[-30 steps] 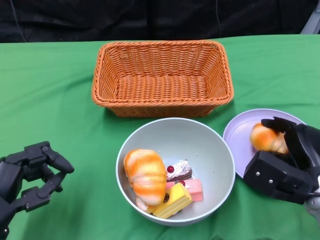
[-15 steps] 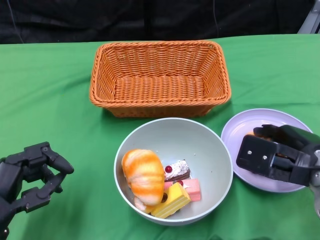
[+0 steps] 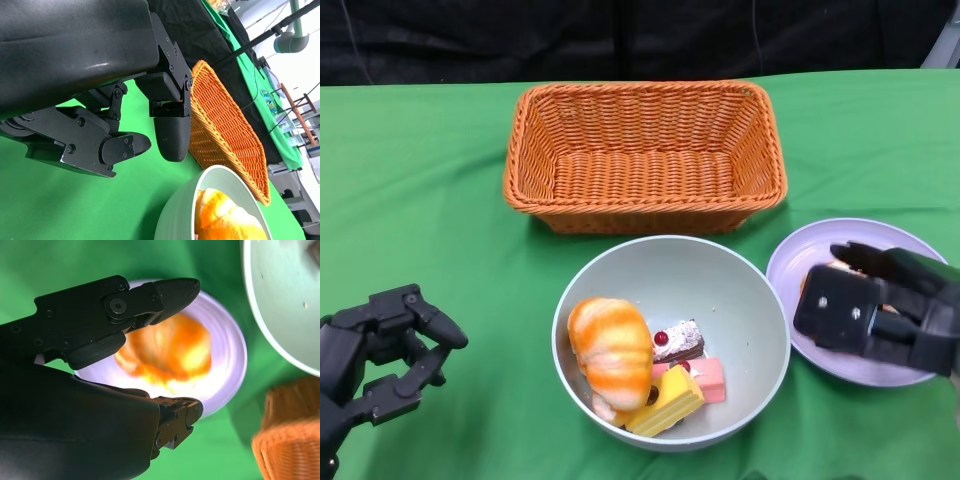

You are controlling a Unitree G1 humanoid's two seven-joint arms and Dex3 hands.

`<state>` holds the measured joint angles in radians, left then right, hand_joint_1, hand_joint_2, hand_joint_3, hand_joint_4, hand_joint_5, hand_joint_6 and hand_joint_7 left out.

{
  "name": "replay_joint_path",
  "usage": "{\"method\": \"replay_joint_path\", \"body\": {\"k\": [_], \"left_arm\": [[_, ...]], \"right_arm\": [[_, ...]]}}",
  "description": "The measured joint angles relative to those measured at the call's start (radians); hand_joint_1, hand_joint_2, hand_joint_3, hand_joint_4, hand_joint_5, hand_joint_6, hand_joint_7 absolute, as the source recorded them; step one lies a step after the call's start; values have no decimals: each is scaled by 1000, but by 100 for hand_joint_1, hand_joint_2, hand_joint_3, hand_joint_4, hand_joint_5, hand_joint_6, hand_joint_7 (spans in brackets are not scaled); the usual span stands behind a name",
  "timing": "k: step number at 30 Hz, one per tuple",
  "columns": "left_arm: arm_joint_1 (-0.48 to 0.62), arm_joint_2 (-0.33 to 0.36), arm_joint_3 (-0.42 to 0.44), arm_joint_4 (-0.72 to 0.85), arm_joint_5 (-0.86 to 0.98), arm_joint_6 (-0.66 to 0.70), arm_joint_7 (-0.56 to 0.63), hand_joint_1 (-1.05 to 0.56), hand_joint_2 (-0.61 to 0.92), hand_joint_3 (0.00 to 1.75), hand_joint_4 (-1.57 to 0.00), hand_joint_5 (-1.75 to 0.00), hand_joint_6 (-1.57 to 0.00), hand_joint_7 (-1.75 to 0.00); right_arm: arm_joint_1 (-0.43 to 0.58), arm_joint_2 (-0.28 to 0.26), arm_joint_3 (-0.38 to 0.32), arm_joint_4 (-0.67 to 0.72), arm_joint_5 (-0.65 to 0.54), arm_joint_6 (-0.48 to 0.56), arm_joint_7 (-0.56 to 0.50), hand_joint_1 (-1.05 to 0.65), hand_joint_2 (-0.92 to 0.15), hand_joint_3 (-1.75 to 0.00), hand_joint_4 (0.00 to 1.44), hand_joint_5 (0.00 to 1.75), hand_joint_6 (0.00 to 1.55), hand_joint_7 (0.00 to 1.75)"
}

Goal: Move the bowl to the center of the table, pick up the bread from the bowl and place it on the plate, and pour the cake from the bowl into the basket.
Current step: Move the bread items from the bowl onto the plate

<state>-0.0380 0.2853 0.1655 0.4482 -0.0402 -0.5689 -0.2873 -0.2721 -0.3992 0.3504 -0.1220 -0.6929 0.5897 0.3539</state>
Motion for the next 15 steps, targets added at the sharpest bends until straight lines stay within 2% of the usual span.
{"method": "replay_joint_path", "body": {"k": [2,7,11,15], "left_arm": [[0,0,-1,-2,0,3,0,-4,79,61,-76,-153,-75,-122],[3,0,-1,-3,-1,2,0,-3,80,60,-75,-153,-75,-121],[-1,-1,-1,9,-3,-1,0,-4,81,59,-75,-154,-76,-121],[-8,-2,-2,16,-3,-1,0,-6,81,58,-74,-155,-76,-122]], "right_arm": [[50,9,-20,-52,-13,-32,-80,-79,-92,-13,14,5,18,3],[158,84,-65,-249,-17,-149,-257,-71,-92,-12,29,11,29,5],[196,103,-72,-355,3,-273,-295,-72,-92,-14,43,14,44,7],[207,109,-57,-428,19,-385,-283,-73,-92,-12,47,13,47,5]]}}
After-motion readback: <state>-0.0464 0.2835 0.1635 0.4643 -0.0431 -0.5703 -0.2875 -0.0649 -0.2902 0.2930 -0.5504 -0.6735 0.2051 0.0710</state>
